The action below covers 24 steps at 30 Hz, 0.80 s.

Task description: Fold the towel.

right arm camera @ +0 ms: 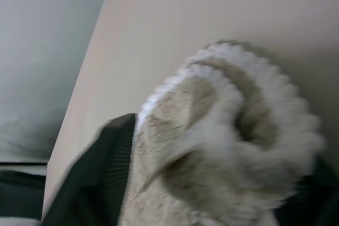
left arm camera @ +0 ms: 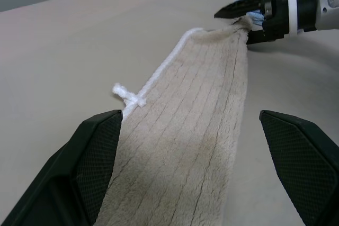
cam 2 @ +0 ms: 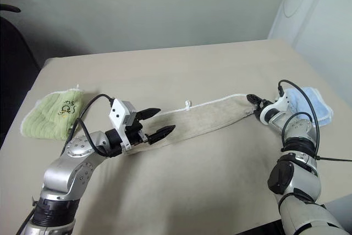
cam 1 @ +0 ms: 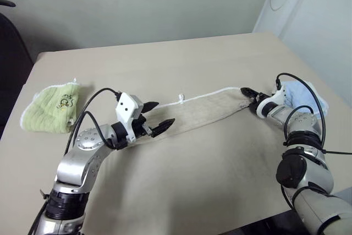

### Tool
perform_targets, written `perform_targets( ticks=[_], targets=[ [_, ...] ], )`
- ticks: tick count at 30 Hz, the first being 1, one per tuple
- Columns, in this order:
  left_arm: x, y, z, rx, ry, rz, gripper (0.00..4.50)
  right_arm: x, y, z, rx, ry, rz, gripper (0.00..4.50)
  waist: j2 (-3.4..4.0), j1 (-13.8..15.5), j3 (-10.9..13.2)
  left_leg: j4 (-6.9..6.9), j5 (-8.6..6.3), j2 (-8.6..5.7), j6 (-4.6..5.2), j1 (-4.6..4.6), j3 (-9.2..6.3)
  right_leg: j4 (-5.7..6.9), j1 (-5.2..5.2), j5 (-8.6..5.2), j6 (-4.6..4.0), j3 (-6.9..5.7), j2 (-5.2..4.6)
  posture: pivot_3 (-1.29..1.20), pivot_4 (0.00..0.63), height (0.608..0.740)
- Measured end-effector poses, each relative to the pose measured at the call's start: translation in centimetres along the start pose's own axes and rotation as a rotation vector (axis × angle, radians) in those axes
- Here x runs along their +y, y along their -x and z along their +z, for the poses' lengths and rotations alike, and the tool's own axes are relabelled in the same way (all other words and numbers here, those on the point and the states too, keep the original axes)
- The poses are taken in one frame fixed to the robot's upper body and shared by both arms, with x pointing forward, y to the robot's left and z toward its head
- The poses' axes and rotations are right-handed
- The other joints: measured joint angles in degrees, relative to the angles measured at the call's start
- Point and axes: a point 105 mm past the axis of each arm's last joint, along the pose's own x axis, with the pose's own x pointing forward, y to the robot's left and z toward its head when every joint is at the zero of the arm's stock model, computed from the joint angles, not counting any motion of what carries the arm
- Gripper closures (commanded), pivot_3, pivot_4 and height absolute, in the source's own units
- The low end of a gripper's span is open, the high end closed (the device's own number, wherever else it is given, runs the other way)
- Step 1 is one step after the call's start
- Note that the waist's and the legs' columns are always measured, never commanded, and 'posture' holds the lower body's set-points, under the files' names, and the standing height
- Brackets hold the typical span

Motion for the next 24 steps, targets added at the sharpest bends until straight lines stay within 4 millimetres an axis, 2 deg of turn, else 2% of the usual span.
perform_targets(
  ticks=[2, 5, 7, 12, 16, 18, 20, 22, 24],
  targets=[
    [0.0, 0.1, -0.2, 0.005, 0.005, 0.007, 0.0, -0.5, 0.2, 0.0, -0.009, -0.013, -0.01, 3.02, 0.0, 0.0, 0.0, -0.08, -0.01, 0.0, -0.02, -0.01, 0.0, 0.0, -0.03, -0.02, -0.03, 0.0, 0.0, 0.0, 0.15, 0.74],
    [0.3, 0.3, -0.1, 0.002, 0.005, 0.022, 0.0, -0.1, 0.3, 0.3, -0.026, -0.018, 0.005, 4.05, -0.01, 0.2, 0.0, -0.1, -0.01, 0.01, -0.04, -0.01, -0.01, -0.01, -0.02, -0.04, -0.07, -0.04, 0.0, 0.0, 0.15, 0.74],
    [0.5, 0.4, -0.1, 0.0, 0.004, 0.034, 0.0, 0.0, 0.6, 0.6, -0.04, -0.016, 0.012, 4.45, -0.03, 0.2, 0.0, -0.05, -0.02, 0.01, -0.02, -0.01, -0.01, -0.03, 0.03, -0.03, -0.06, -0.03, 0.0, 0.0, 0.15, 0.74],
    [1.5, 1.0, -0.3, 0.004, 0.011, 0.08, 0.0, -0.5, 1.1, 1.3, -0.059, 0.031, -0.007, 4.45, -0.02, 1.3, 0.0, 0.0, -0.08, -0.02, 0.07, -0.02, -0.01, -0.03, 0.02, -0.03, -0.05, -0.04, -0.05, 0.0, 0.15, 0.74],
    [2.4, 1.6, -1.0, 0.024, 0.032, 0.119, 0.0, 0.3, 2.1, 3.5, -0.098, 0.231, -0.011, 4.45, 0.19, 1.7, 0.1, -0.06, 0.02, -0.01, -0.09, -0.57, 0.0, 0.08, -0.53, -0.03, -0.06, -0.08, -0.05, 0.0, 0.15, 0.74],
    [2.6, 1.7, -1.1, 0.025, 0.033, 0.131, 0.0, 2.2, 2.8, 5.0, -0.127, 0.396, 0.037, 4.45, 0.23, 1.6, 0.1, -0.2, 0.33, 0.0, -0.63, -0.71, 0.01, 0.08, -0.73, -0.06, -0.1, -0.09, -0.04, 0.0, 0.15, 0.74],
    [2.7, 1.9, -1.2, 0.025, 0.03, 0.143, 0.0, 4.6, 3.3, 5.7, -0.148, 0.538, 0.106, 4.45, 0.26, 1.5, 0.2, -0.33, 0.39, 0.02, -0.74, -0.73, 0.01, 0.07, -0.79, -0.1, -0.16, -0.09, -0.02, 0.0, 0.15, 0.74],
    [2.7, 2.0, -1.5, 0.034, 0.031, 0.152, 0.0, 6.9, 4.0, 5.5, -0.134, 0.743, 0.177, 4.45, 0.26, 1.4, 0.2, -0.39, 0.38, 0.05, -0.77, -0.73, 0.0, 0.04, -0.83, -0.12, -0.18, -0.09, 0.0, 0.0, 0.15, 0.74],
    [2.7, 2.1, -1.8, 0.042, 0.036, 0.155, 0.0, 8.9, 4.4, 4.3, -0.095, 0.918, 0.252, 4.45, 0.27, 1.2, 0.2, -0.4, 0.37, 0.05, -0.77, -0.73, -0.01, 0.02, -0.82, -0.12, -0.18, -0.09, 0.01, 0.0, 0.15, 0.74]
  ],
)
